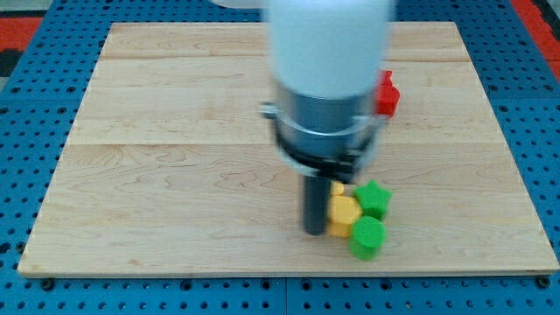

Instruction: Slide the green circle to the bottom right

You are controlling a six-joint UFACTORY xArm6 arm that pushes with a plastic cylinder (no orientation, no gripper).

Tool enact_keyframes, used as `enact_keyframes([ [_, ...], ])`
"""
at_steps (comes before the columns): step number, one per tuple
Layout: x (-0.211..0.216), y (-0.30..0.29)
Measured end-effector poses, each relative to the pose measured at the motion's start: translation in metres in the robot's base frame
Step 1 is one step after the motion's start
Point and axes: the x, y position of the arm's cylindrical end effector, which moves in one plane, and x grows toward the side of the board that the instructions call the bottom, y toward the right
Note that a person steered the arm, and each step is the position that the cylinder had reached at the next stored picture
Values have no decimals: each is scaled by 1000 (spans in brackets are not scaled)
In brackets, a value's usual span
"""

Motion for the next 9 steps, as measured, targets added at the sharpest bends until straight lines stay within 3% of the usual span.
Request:
enact_keyframes([
  [1,-2,38],
  [2,8,-26],
  [3,45,-27],
  [4,48,-21],
  [9,47,79],
])
